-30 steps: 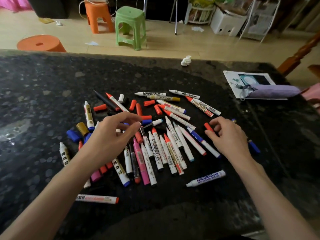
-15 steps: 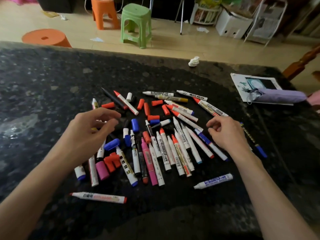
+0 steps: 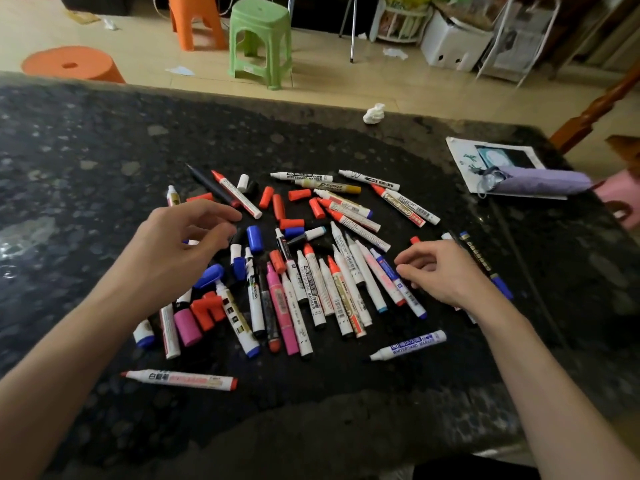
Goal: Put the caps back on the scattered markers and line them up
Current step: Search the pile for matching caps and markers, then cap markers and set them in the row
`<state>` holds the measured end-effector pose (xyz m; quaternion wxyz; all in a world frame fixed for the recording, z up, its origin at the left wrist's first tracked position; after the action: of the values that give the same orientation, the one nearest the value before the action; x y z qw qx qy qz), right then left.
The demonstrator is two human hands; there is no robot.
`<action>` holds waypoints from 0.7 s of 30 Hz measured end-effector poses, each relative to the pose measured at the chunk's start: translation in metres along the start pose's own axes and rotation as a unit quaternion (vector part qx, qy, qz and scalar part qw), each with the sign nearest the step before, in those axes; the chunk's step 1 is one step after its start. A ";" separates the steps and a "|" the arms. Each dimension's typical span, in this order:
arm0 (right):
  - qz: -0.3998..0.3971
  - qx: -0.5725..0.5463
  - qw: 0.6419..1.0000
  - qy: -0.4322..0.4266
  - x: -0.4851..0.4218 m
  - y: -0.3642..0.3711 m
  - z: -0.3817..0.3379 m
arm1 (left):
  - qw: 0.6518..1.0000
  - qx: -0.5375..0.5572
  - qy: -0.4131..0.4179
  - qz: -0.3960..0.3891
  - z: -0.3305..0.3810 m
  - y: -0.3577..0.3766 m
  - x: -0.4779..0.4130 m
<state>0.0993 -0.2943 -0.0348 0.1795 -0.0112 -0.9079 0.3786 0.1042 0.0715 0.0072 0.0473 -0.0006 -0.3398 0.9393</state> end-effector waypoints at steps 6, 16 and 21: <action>-0.009 0.036 0.999 -0.023 0.004 0.008 -0.004 | 1.000 -0.005 0.006 0.000 0.008 0.008 -0.003; 0.002 0.074 0.996 -0.043 0.010 0.026 -0.028 | 1.000 -0.010 0.011 0.000 0.010 0.012 -0.004; 0.029 0.155 0.987 -0.024 0.012 0.032 -0.036 | 1.000 -0.005 0.003 0.003 0.006 0.008 -0.004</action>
<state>0.0964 -0.2449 -0.0297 0.1465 -0.0001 -0.8413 0.5203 0.1076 0.0614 0.0065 0.0459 -0.0049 -0.3446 0.9376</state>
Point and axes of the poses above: each hand's wrist, its own x-axis away from the middle knuckle, its own y-axis out of the palm, z = x × y, the point moved 5 cm from there along -x, towards the middle knuckle, and after that the axes turned 10 degrees about -x, right-handed, at the moved point
